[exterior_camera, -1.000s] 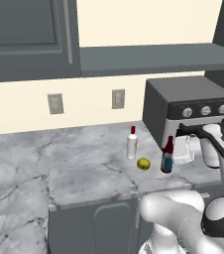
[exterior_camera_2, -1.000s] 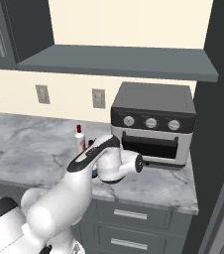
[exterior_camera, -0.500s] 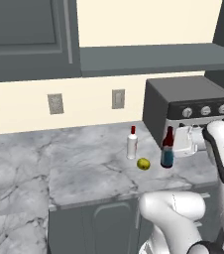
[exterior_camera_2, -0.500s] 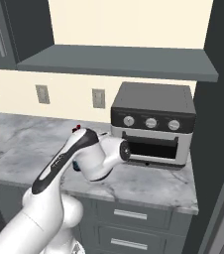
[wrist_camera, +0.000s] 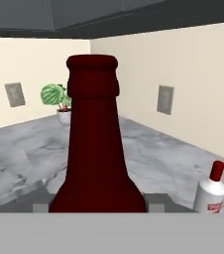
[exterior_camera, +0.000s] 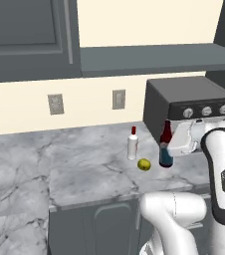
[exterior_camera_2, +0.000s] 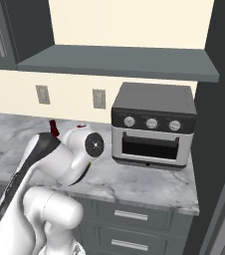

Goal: Place the beer and liquor on the top shelf of the fridge to keep them out of children's reach, and place the pear on lower shelves for easy access.

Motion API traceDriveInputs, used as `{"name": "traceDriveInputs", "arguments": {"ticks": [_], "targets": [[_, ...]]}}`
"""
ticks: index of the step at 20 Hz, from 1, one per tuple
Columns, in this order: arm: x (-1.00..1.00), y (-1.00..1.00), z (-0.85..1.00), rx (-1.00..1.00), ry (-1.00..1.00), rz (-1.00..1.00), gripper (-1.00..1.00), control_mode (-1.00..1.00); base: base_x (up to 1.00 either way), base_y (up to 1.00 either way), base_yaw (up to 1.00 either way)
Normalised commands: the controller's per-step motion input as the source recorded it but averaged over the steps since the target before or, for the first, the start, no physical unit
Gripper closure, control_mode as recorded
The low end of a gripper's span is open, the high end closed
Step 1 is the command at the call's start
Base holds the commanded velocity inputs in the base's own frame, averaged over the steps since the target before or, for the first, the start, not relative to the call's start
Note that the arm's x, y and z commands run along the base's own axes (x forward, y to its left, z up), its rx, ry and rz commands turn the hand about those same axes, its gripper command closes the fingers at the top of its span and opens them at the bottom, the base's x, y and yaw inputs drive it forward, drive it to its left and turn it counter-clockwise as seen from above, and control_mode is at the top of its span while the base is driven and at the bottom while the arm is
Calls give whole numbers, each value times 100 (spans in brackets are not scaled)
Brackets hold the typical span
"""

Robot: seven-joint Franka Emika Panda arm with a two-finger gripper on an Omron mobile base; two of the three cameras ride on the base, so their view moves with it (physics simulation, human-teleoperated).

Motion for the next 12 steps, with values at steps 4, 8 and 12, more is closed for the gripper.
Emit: {"name": "traceDriveInputs", "arguments": {"ticks": [4, 8, 12], "targets": [[-59, 9, 45, -5, 0, -24, 100, -100, 0, 0, 0], [-49, 0, 47, -5, 7, -36, 100, -100, 0, 0, 0], [-38, 2, 59, -7, 17, -41, 100, -100, 0, 0, 0]]}}
